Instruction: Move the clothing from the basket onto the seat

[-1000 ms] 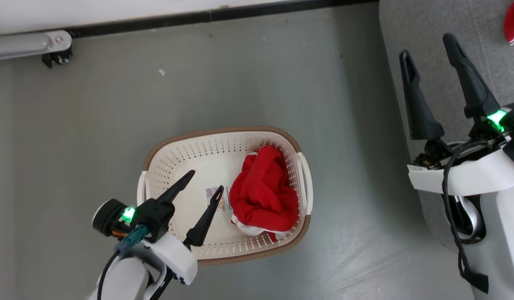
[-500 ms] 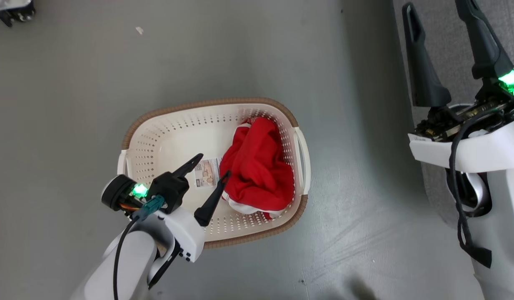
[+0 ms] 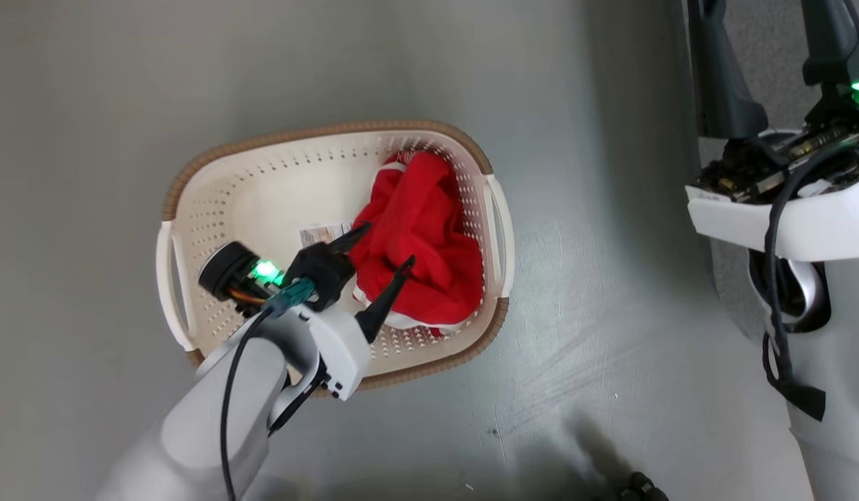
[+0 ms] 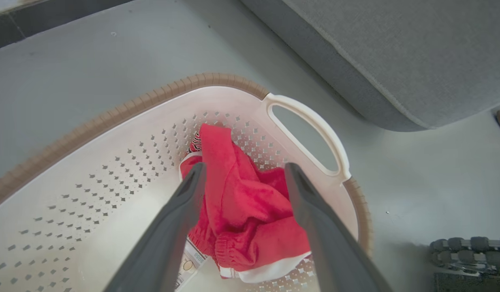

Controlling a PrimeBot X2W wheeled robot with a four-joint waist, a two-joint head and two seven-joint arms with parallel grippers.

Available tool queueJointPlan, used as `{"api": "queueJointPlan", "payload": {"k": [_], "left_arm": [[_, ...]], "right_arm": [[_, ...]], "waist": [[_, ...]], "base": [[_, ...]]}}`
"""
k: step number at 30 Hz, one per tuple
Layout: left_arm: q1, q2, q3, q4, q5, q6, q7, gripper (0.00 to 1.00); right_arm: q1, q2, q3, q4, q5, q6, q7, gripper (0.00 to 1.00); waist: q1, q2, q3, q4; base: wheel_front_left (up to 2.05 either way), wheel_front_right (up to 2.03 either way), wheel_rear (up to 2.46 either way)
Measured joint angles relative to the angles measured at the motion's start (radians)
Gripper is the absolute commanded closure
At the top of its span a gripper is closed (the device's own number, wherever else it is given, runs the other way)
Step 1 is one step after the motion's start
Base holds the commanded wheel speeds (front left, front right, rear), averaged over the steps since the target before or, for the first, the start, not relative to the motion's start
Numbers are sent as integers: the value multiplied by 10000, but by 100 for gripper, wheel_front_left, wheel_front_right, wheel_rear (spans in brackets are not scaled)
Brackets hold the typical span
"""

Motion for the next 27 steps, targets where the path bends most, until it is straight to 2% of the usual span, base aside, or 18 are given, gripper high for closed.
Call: {"api": "queueJointPlan", "payload": {"k": [11,19,27], "left_arm": [[-1167,-38,-769,476,-454,-2,759,0],[-1801,-117,-823,1127,-593,-2,1478,0],[-2328,-198,-825,1524,-621,-2,1720,0]], "right_arm": [[-641,63,8,-65,31,0,0,0],[-930,128,42,-73,134,0,0,0],[-1161,201,107,-69,199,0,-2,0]], "waist": [[0,0,819,-229],[0,0,1281,-376],[0,0,1603,-545]], "base": [[0,0,0],[0,0,0],[0,0,0]]}}
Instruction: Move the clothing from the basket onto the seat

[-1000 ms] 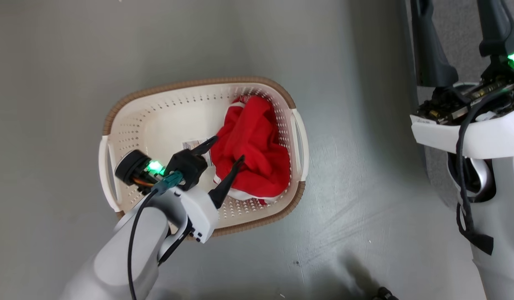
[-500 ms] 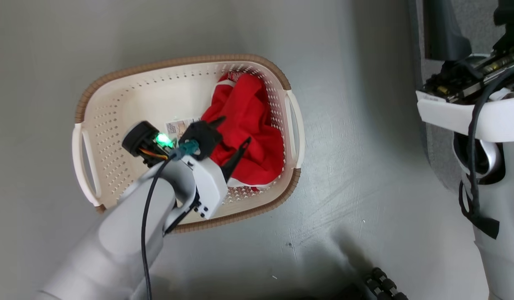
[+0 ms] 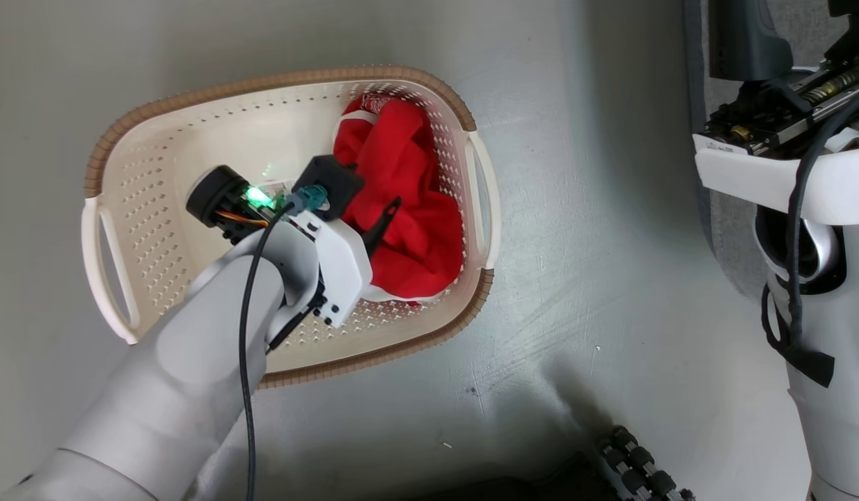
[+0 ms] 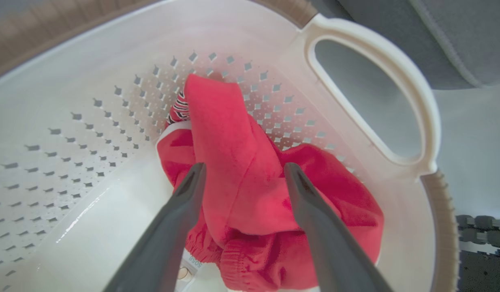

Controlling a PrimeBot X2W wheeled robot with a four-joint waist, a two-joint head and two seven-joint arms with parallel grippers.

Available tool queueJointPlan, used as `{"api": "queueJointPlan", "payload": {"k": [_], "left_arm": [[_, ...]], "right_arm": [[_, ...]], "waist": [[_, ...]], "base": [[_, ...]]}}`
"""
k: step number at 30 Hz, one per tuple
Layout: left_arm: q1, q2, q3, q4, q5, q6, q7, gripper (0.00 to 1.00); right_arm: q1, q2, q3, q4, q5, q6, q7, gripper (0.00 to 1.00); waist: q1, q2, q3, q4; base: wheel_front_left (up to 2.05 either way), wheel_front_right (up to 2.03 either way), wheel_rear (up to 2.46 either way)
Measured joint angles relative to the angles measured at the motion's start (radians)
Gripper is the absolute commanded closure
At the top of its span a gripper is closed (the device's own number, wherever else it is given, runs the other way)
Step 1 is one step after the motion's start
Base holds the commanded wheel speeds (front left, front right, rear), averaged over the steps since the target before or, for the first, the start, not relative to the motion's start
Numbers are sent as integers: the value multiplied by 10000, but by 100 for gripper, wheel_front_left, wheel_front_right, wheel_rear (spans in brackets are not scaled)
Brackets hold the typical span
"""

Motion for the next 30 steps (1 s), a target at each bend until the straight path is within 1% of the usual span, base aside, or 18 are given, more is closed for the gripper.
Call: {"api": "queueJointPlan", "payload": {"k": [9,10,11,12,22,30], "left_arm": [[-281,13,-6,510,2,0,86,0],[-311,10,-8,537,2,0,84,44],[-334,2,-29,562,2,0,84,65],[-350,0,-59,585,4,0,81,100],[-375,-75,-270,794,-29,0,-71,100],[-378,-100,77,940,-366,0,-472,100]], "right_arm": [[-140,81,107,35,134,0,0,0],[-140,82,105,40,136,0,0,0],[-141,82,105,48,134,0,0,0],[-141,82,105,54,136,0,2,0],[-164,104,88,207,130,0,0,0],[-174,105,17,242,127,0,0,0]], "waist": [[0,0,184,-237],[0,0,195,-258],[1,0,204,-275],[1,0,213,-289],[0,0,205,-255],[0,0,119,-102]], "base": [[0,0,0],[0,0,0],[0,0,0],[0,0,0],[0,0,0],[0,0,0]]}}
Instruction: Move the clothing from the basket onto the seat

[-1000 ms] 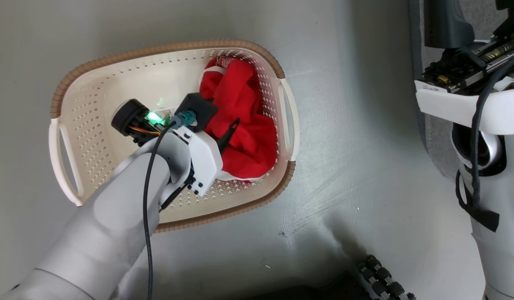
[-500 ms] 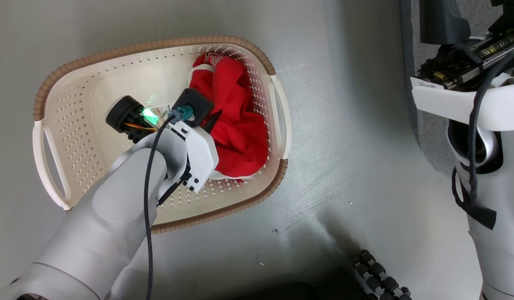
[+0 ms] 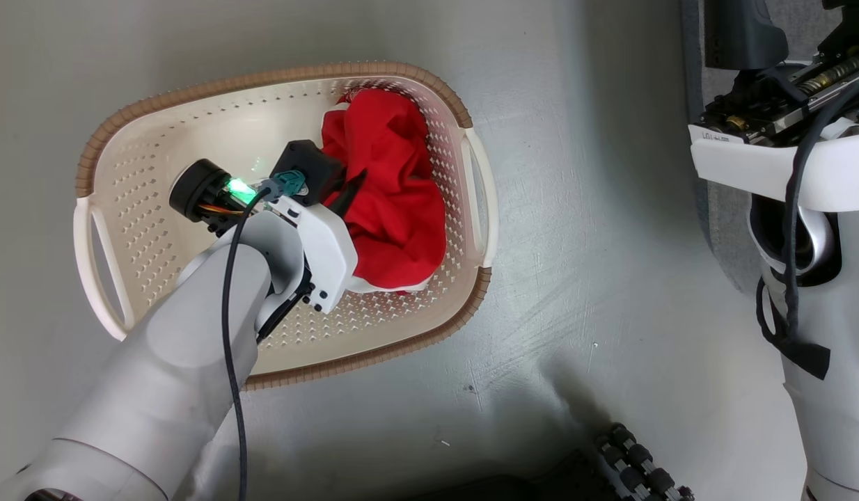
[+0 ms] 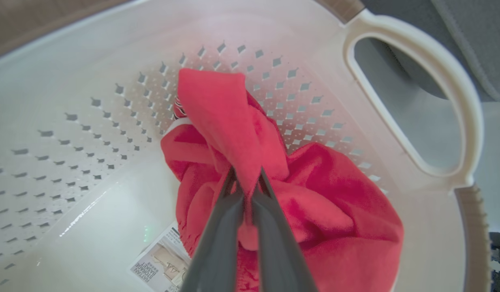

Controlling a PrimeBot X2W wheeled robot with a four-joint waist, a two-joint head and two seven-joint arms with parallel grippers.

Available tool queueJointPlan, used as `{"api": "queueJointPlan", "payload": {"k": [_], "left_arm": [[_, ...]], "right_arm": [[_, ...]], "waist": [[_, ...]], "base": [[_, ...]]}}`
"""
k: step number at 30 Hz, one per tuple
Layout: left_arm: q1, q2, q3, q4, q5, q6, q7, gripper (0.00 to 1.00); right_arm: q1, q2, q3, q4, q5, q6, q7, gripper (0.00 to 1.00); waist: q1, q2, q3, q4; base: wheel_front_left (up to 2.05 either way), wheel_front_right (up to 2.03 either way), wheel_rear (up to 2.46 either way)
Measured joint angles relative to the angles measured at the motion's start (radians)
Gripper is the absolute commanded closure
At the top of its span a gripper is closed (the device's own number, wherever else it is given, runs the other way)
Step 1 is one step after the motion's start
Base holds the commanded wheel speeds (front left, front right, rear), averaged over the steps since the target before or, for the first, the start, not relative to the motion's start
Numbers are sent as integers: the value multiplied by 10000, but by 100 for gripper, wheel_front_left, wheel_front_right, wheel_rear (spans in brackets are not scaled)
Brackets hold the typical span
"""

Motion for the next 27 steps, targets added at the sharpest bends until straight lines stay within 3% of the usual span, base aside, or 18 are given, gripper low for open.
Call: {"api": "queueJointPlan", "payload": {"k": [27], "left_arm": [[1070,-151,564,2,-880,0,-2010,100]], "right_arm": [[-123,-608,-127,372,-330,0,0,0]], "waist": [[0,0,-1185,892]], "base": [[0,0,0]]}}
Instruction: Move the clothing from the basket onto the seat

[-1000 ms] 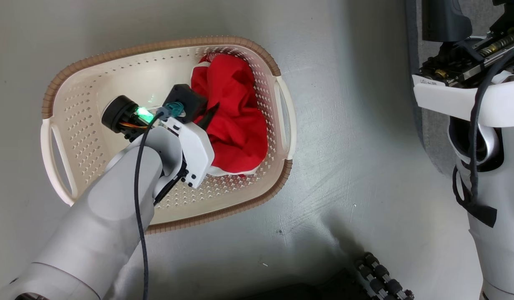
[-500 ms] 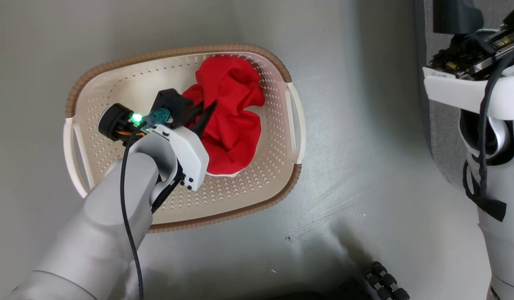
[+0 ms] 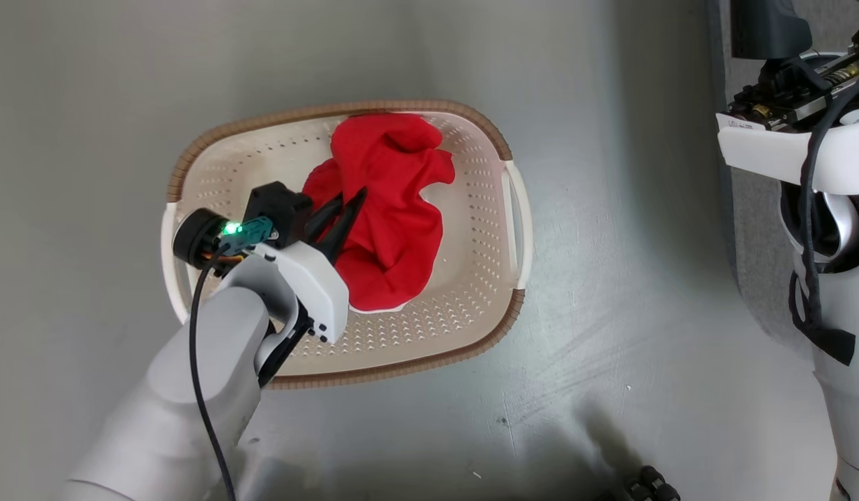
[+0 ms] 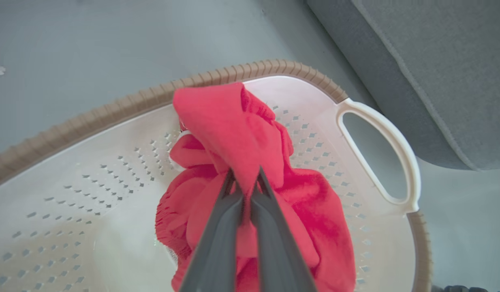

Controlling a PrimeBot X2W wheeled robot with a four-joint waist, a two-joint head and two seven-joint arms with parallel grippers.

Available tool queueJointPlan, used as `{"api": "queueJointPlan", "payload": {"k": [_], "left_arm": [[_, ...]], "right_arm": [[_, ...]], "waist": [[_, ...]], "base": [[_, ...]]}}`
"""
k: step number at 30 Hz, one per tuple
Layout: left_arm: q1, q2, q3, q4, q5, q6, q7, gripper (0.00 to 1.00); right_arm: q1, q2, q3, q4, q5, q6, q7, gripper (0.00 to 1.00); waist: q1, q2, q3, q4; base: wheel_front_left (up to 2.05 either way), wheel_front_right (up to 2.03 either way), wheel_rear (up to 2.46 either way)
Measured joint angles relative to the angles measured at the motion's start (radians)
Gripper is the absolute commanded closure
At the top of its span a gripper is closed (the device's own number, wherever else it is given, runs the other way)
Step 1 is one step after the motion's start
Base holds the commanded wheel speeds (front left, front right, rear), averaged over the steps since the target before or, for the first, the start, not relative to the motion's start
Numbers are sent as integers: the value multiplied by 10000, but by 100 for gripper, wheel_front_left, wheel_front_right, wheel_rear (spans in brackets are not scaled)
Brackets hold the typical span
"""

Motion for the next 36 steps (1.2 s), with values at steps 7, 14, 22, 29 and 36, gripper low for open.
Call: {"api": "queueJointPlan", "payload": {"k": [7,14,22,29,36], "left_arm": [[396,15,222,-134,-209,0,-525,100],[784,13,470,-336,-349,2,-794,100],[1235,81,825,-673,-435,73,-888,100],[1682,251,1177,-1060,-451,221,-963,100],[2075,322,1661,-1781,-447,372,-972,100]], "right_arm": [[190,-207,-31,142,-4,0,0,0],[459,-336,-21,366,-4,0,0,0],[880,-497,-27,573,-4,0,0,0],[1339,-518,-40,706,-2,0,0,0],[1830,-535,-38,922,6,0,0,0]], "waist": [[0,0,-476,264],[0,0,-1007,534],[0,0,-1665,803],[0,0,-2283,1000],[0,0,-2930,1161]], "base": [[0,0,0],[0,0,0],[0,0,0],[0,0,0],[0,0,0]]}}
